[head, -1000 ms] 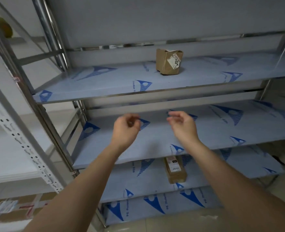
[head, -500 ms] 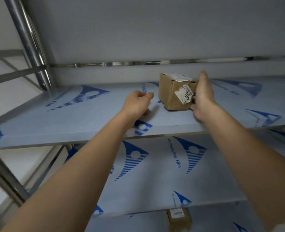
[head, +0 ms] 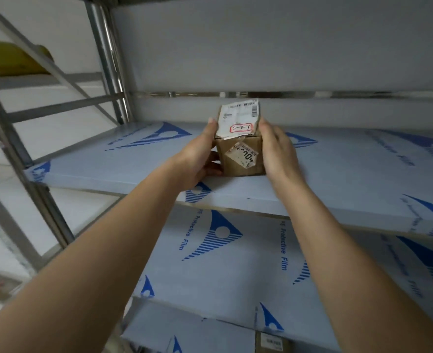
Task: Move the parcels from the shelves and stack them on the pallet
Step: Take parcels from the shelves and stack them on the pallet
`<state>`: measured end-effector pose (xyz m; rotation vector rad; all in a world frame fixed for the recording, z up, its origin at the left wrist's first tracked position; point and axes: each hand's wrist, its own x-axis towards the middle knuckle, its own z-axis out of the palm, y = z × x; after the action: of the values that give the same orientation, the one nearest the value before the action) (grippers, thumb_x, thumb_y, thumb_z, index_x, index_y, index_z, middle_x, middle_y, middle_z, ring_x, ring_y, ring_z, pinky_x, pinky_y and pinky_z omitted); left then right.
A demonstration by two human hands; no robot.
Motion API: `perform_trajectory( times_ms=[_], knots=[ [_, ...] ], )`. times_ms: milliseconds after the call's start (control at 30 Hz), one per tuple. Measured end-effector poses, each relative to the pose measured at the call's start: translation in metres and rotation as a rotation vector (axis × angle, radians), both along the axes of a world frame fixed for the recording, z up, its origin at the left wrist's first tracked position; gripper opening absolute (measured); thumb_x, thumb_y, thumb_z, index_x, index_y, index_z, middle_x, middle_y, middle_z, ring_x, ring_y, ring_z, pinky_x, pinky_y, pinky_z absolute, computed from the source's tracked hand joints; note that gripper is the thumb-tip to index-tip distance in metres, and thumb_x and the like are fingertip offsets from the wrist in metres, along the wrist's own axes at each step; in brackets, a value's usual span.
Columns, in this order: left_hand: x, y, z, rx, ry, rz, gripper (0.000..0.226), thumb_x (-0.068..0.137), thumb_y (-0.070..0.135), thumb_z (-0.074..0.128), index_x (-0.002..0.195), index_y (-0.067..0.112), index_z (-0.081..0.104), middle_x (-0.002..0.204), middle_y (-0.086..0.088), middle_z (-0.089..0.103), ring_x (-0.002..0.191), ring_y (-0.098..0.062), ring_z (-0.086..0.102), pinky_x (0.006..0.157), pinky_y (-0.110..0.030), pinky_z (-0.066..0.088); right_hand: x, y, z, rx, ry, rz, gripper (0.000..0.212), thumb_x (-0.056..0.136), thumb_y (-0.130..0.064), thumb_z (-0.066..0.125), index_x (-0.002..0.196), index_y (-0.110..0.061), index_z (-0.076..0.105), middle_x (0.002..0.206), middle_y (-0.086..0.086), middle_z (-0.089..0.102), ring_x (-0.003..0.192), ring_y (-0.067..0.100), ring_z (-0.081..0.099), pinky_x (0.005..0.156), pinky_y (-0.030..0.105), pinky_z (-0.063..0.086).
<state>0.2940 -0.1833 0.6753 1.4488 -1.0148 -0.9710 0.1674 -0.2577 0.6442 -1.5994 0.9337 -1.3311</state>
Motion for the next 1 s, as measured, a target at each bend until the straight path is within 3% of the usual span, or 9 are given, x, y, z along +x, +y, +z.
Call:
perform_trajectory(
  times_ms=[67, 133, 233, 333, 433, 667, 767, 900, 1000],
  knots=[
    [-0.006, 0.009, -0.003, -0.028, 0.026, 0.055, 0.058, 0.100, 0.062, 0.026, 0.108, 0.020, 0.065, 0.108, -0.011, 0.073, 0.103, -0.027, 0.068, 0.096, -0.039, 0.053, -0.001, 0.005, 0.000, -0.041, -0.061, 0.095, 0.039, 0.095, -0.051, 0.046, 0.120, -0.026, 0.063, 0.109, -0.003, 0.071, 0.091, 0.008, 0.069, 0.078, 0.031, 0.059],
    [-0.013, 0.021, -0.005, -0.059, 0.024, 0.106, 0.055, 0.101, 0.060, 0.030, 0.113, 0.019, 0.065, 0.111, -0.011, 0.073, 0.107, -0.027, 0.068, 0.100, -0.040, 0.051, -0.002, 0.010, 0.000, -0.070, -0.114, 0.186, 0.039, 0.089, -0.049, 0.050, 0.118, -0.028, 0.064, 0.110, -0.004, 0.071, 0.096, 0.009, 0.069, 0.083, 0.035, 0.058],
    [-0.026, 0.041, -0.008, -0.107, 0.005, 0.162, 0.050, 0.102, 0.054, 0.036, 0.122, 0.017, 0.061, 0.114, -0.010, 0.073, 0.106, -0.024, 0.069, 0.098, -0.036, 0.052, -0.007, 0.018, 0.002, -0.091, -0.136, 0.270, 0.042, 0.084, -0.043, 0.048, 0.117, -0.025, 0.065, 0.108, -0.006, 0.071, 0.096, 0.007, 0.068, 0.082, 0.033, 0.058],
    [-0.032, 0.066, -0.015, -0.129, -0.032, 0.206, 0.050, 0.100, 0.053, 0.042, 0.131, 0.017, 0.055, 0.114, -0.007, 0.071, 0.098, -0.018, 0.069, 0.081, -0.026, 0.056, -0.011, 0.030, 0.001, -0.137, -0.135, 0.343, 0.036, 0.086, -0.038, 0.046, 0.112, -0.025, 0.065, 0.105, -0.006, 0.072, 0.094, 0.007, 0.069, 0.077, 0.029, 0.057],
    [-0.029, 0.094, -0.018, -0.084, -0.085, 0.248, 0.060, 0.095, 0.062, 0.045, 0.137, 0.020, 0.050, 0.120, -0.007, 0.067, 0.105, -0.023, 0.066, 0.088, -0.033, 0.053, -0.013, 0.046, 0.000, -0.186, -0.091, 0.394, 0.034, 0.087, -0.036, 0.045, 0.108, -0.021, 0.067, 0.102, -0.005, 0.072, 0.094, 0.009, 0.069, 0.074, 0.025, 0.055],
    [-0.018, 0.190, -0.031, -0.014, 0.047, 0.409, 0.048, 0.097, 0.057, 0.045, 0.120, 0.018, 0.061, 0.095, -0.005, 0.070, 0.096, -0.026, 0.068, 0.098, -0.049, 0.051, 0.013, 0.128, -0.026, -0.077, 0.004, 0.588, 0.025, 0.096, -0.035, 0.052, 0.113, -0.021, 0.065, 0.103, -0.007, 0.072, 0.092, 0.005, 0.069, 0.079, 0.026, 0.057],
    [-0.005, 0.254, -0.040, 0.035, 0.062, 0.485, 0.044, 0.097, 0.059, 0.044, 0.105, 0.020, 0.063, 0.097, -0.008, 0.069, 0.100, -0.029, 0.068, 0.097, -0.048, 0.053, 0.037, 0.184, -0.033, -0.002, 0.058, 0.718, 0.028, 0.102, -0.037, 0.045, 0.120, -0.023, 0.061, 0.102, -0.013, 0.068, 0.086, -0.006, 0.066, 0.064, 0.013, 0.052],
    [0.017, 0.359, -0.060, 0.091, 0.101, 0.640, 0.046, 0.099, 0.058, 0.039, 0.098, 0.018, 0.062, 0.097, -0.011, 0.068, 0.103, -0.033, 0.067, 0.098, -0.048, 0.052, 0.079, 0.285, -0.052, 0.184, 0.215, 0.985, 0.038, 0.096, -0.059, 0.042, 0.127, -0.040, 0.051, 0.112, -0.007, 0.066, 0.099, 0.017, 0.066, 0.072, 0.034, 0.056],
    [0.035, 0.458, -0.080, 0.152, 0.162, 0.776, 0.045, 0.099, 0.057, 0.042, 0.098, 0.018, 0.064, 0.096, -0.011, 0.069, 0.104, -0.033, 0.067, 0.099, -0.048, 0.051, 0.114, 0.376, -0.075, 0.303, 0.302, 1.126, 0.040, 0.094, -0.061, 0.045, 0.127, -0.038, 0.051, 0.112, -0.001, 0.067, 0.095, 0.026, 0.069, 0.082, 0.045, 0.057]
  ],
)
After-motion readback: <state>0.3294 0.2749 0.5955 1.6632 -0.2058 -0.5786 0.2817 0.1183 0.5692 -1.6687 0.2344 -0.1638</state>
